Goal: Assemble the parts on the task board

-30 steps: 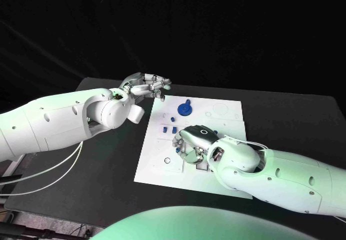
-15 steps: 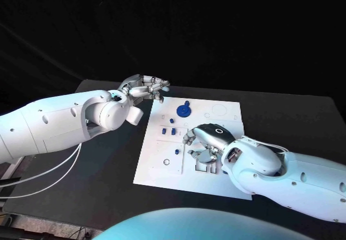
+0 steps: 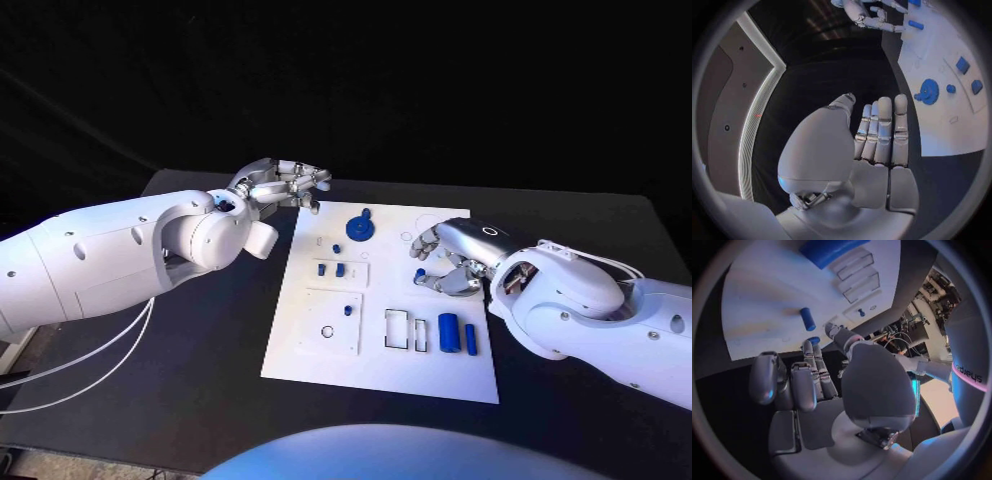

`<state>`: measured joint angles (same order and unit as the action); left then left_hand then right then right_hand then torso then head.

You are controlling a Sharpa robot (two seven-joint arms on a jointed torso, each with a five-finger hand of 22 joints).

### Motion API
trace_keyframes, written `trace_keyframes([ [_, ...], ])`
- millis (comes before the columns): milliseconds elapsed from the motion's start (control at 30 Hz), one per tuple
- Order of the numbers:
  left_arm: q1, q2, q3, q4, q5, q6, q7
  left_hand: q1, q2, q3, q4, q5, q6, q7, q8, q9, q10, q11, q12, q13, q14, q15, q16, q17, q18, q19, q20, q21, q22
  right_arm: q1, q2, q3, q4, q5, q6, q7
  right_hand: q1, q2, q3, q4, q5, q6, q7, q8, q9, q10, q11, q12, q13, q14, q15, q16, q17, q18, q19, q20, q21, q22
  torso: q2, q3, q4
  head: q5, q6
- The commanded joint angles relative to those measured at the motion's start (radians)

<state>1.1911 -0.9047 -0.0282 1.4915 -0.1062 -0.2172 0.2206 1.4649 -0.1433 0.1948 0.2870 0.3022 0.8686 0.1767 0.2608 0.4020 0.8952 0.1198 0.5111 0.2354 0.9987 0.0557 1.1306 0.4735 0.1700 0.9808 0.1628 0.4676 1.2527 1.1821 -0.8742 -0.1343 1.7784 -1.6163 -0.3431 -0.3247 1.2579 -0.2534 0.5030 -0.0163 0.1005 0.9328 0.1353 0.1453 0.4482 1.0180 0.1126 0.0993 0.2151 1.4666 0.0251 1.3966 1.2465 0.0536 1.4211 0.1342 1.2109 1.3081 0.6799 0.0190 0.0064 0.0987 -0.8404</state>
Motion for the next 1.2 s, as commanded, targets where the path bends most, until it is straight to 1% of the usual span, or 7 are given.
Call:
trace_keyframes([
  [33, 0.0, 0.0, 0.0, 0.002, 0.002, 0.019, 0.005, 0.0, -0.001, 0.007, 0.001, 0.004, -0.007, -0.002, 0.006, -0.001, -0.007, 0.002, 0.006, -0.001, -0.003, 0.001, 0.003, -0.002, 0.01, 0.0, 0.0, -0.003, -0.002, 0.001, 0.002, 0.0, -0.011, 0.011, 0.071, 0.004, 0.014, 0.008, -0.008, 0.001, -0.001, 0.0, 0.006, -0.001, -0.003, -0.004, -0.001, 0.006, -0.001, 0.019, 0.004, 0.008, 0.011, 0.017, 0.001, -0.001, 0.012, 0.163, 0.002, 0.0015, 0.003, -0.001, 0.001],
  [167, 0.0, -0.001, -0.001, 0.002, 0.002, 0.019, 0.005, 0.0, -0.001, 0.007, 0.001, 0.004, -0.007, -0.002, 0.006, -0.001, -0.007, 0.002, 0.006, -0.001, -0.003, 0.001, 0.003, -0.002, 0.01, 0.0, 0.0, -0.003, -0.002, 0.001, 0.009, 0.0, -0.027, 0.003, 0.089, 0.005, 0.022, 0.011, -0.007, 0.001, -0.003, 0.003, 0.006, 0.0, -0.005, -0.001, -0.002, 0.01, -0.002, 0.022, 0.004, 0.011, 0.016, 0.015, 0.005, -0.002, 0.019, 0.165, 0.001, -0.0005, 0.0027, -0.001, 0.0],
  [533, 0.0, -0.006, -0.002, 0.006, 0.002, 0.019, 0.007, -0.001, -0.001, 0.009, 0.0, 0.004, -0.007, -0.002, 0.008, -0.001, -0.008, 0.002, 0.007, -0.001, -0.004, 0.001, 0.003, -0.002, 0.01, 0.0, 0.0, -0.004, -0.002, -0.007, 0.033, -0.002, -0.053, -0.008, 0.113, 0.008, 0.033, 0.018, 0.049, 0.012, 0.006, 0.056, 0.014, 0.021, -0.012, 0.05, -0.014, 0.032, -0.007, 0.036, -0.008, 0.024, 0.036, 0.003, 0.039, -0.012, 0.08, 0.184, 0.002, -0.0008, 0.0018, 0.001, -0.003],
  [767, 0.0, -0.007, -0.002, 0.007, 0.002, 0.019, 0.008, -0.001, -0.001, 0.009, 0.0, 0.004, -0.007, -0.002, 0.008, -0.001, -0.008, 0.002, 0.007, -0.001, -0.004, 0.001, 0.003, -0.002, 0.01, 0.0, 0.0, -0.004, -0.002, -0.011, 0.046, -0.003, -0.065, -0.004, 0.11, 0.013, 0.021, 0.022, 0.128, 0.028, 0.001, 0.104, 0.005, 0.045, -0.005, 0.134, -0.029, 0.036, -0.009, 0.042, -0.02, 0.031, 0.044, -0.008, 0.064, -0.023, 0.134, 0.202, 0.002, -0.0008, 0.0024, 0.002, -0.005],
  [967, 0.0, -0.007, -0.002, 0.007, 0.002, 0.019, 0.008, -0.001, -0.001, 0.009, 0.0, 0.004, -0.007, -0.002, 0.008, -0.001, -0.008, 0.002, 0.007, -0.001, -0.004, 0.001, 0.003, -0.002, 0.01, 0.0, 0.0, -0.004, -0.002, -0.014, 0.057, -0.003, -0.076, -0.002, 0.099, 0.012, 0.019, 0.033, 0.152, 0.033, -0.005, 0.131, -0.008, 0.064, 0.009, 0.18, -0.043, 0.036, -0.005, 0.044, -0.031, 0.034, 0.048, -0.016, 0.08, -0.033, 0.175, 0.213, 0.001, -0.0007, 0.002, 0.002, -0.007],
  [1100, 0.0, -0.007, -0.002, 0.007, 0.002, 0.019, 0.008, -0.001, -0.001, 0.009, 0.0, 0.004, -0.007, -0.002, 0.008, -0.001, -0.008, 0.002, 0.007, -0.001, -0.004, 0.001, 0.003, -0.002, 0.01, 0.0, 0.0, -0.004, -0.002, -0.016, 0.066, -0.003, -0.086, -0.013, 0.082, 0.0, 0.026, 0.043, 0.162, 0.029, -0.006, 0.145, -0.016, 0.076, 0.021, 0.202, -0.051, 0.035, -0.001, 0.045, -0.038, 0.036, 0.051, -0.02, 0.088, -0.039, 0.197, 0.219, 0.001, -0.0008, 0.0016, 0.002, -0.008],
  [1200, 0.0, -0.007, -0.002, 0.007, 0.002, 0.019, 0.007, -0.001, -0.001, 0.009, 0.0, 0.004, -0.007, -0.002, 0.008, -0.001, -0.008, 0.002, 0.007, -0.001, -0.004, 0.001, 0.003, -0.002, 0.01, 0.0, 0.0, -0.004, -0.002, -0.017, 0.069, -0.003, -0.091, -0.029, 0.059, -0.014, 0.053, 0.06, 0.178, 0.008, -0.023, 0.161, -0.021, 0.094, 0.039, 0.228, -0.061, 0.036, 0.009, 0.046, -0.047, 0.037, 0.052, -0.025, 0.098, -0.048, 0.221, 0.225, 0.001, -0.0012, 0.0024, 0.002, -0.009],
])
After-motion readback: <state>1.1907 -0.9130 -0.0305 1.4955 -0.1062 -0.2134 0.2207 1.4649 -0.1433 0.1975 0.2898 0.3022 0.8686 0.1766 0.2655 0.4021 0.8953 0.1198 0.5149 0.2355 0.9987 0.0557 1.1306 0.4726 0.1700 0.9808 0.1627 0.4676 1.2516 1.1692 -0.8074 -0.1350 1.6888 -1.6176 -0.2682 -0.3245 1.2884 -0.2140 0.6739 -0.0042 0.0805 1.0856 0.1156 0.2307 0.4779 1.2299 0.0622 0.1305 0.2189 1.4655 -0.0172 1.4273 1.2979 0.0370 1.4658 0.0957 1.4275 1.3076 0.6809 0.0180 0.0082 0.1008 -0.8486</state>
